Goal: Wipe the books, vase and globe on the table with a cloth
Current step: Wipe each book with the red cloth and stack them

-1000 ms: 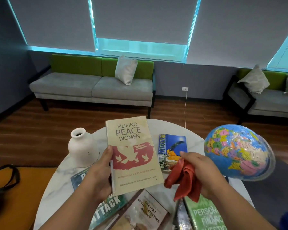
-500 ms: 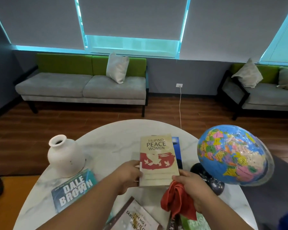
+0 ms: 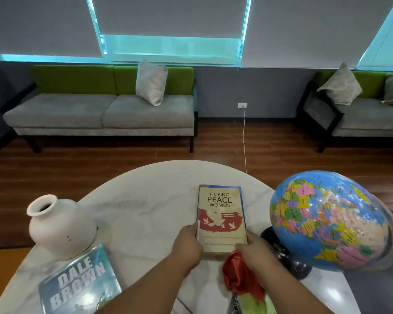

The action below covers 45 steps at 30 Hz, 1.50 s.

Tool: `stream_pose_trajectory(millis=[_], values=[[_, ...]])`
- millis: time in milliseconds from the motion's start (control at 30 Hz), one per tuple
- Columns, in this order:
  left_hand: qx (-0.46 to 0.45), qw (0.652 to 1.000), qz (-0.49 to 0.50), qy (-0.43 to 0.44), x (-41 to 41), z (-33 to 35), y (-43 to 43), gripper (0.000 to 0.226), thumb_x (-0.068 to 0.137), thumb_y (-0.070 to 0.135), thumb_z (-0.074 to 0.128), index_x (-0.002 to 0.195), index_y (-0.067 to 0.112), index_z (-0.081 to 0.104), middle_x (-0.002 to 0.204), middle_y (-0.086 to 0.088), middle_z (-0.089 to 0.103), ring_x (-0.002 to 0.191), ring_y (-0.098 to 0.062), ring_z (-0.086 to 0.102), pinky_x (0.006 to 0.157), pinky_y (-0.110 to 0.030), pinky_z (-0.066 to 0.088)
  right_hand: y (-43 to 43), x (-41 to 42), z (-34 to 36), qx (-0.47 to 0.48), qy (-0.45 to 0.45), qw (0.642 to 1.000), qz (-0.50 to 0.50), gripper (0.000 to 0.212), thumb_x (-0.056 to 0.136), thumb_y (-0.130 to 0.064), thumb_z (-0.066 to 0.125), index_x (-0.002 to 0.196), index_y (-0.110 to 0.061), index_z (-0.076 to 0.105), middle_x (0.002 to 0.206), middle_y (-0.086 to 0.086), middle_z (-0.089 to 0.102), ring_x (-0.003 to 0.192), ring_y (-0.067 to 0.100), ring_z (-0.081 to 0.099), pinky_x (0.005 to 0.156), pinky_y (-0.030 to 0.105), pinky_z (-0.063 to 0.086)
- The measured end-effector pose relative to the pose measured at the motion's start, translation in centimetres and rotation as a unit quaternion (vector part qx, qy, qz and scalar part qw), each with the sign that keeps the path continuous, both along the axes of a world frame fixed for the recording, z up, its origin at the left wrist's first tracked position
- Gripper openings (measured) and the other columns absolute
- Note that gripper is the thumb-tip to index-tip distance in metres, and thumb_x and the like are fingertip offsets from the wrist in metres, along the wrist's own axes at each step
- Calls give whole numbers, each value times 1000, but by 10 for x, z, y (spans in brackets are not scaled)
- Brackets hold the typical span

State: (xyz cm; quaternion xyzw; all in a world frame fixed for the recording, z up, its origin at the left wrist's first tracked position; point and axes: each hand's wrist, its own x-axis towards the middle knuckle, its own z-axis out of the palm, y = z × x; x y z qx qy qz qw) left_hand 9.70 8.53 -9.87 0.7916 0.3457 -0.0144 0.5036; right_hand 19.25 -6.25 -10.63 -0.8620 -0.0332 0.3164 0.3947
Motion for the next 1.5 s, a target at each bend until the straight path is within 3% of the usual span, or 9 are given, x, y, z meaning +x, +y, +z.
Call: stream_pose_trajectory(millis=[167,600,733,867,967,1100,1233,1400,1500], values=[[51,998,-21,37,1,-8,-1,59,86,5,43,141,27,42,131,-6,42,113,-21,50,91,-21,43,2,1,-3,-15,22,1000,3,25,82,-16,56,93,-38,60,93,-10,69,86,14,66,79,35,57],[41,998,5,37,-18,1,5,59,92,8,49,148,16,31,141,-5,41,111,-16,52,84,-20,42,-3,-14,25,42,29,997,-54,56,84,-30,67,134,-29,41,116,3,60,101,24,60,89,39,51],[74,996,25,-31,-67,19,9,46,94,13,54,139,21,46,124,4,55,95,-6,54,81,-16,39,-10,-41,56,99,108,988,-42,45,82,-46,70,117,-28,49,111,7,64,97,28,65,89,45,53],[84,996,9,-22,-140,24,13,33,91,12,60,120,27,62,100,13,65,90,1,59,72,-3,40,-19,-71,75,157,185,970,-38,24,88,-24,68,108,-18,57,86,12,68,70,25,65,67,34,54],[104,994,-15,32,-194,21,10,34,85,14,65,116,28,64,94,13,64,85,0,61,69,1,39,-27,-95,79,152,220,962,-55,18,86,-15,64,103,-11,61,71,13,65,66,28,61,74,40,53],[170,977,-94,90,-241,20,1,44,80,37,61,123,37,54,114,12,53,113,-6,54,85,-2,34,-37,-128,84,122,245,959,-68,9,82,-14,59,85,-7,64,60,14,61,62,30,58,75,46,52],[229,956,-129,132,-267,12,-9,60,85,37,60,142,30,43,133,5,47,122,-11,49,99,-18,38,-39,-161,81,91,122,988,-14,17,65,-14,62,81,-8,63,74,17,68,75,37,66,80,58,54],[257,945,-154,132,-281,0,-20,63,88,36,55,146,21,34,147,1,34,132,-14,38,101,-15,31,-43,-205,63,27,-109,987,113,7,79,-17,65,80,-23,62,84,-4,63,74,5,58,64,13,44],[274,942,-144,127,-287,-5,-22,66,82,39,58,142,20,38,139,0,38,128,-16,41,101,-19,36,-45,-230,37,24,-189,951,243,19,82,-26,66,100,-27,66,105,-12,53,89,-4,50,76,-3,33]])
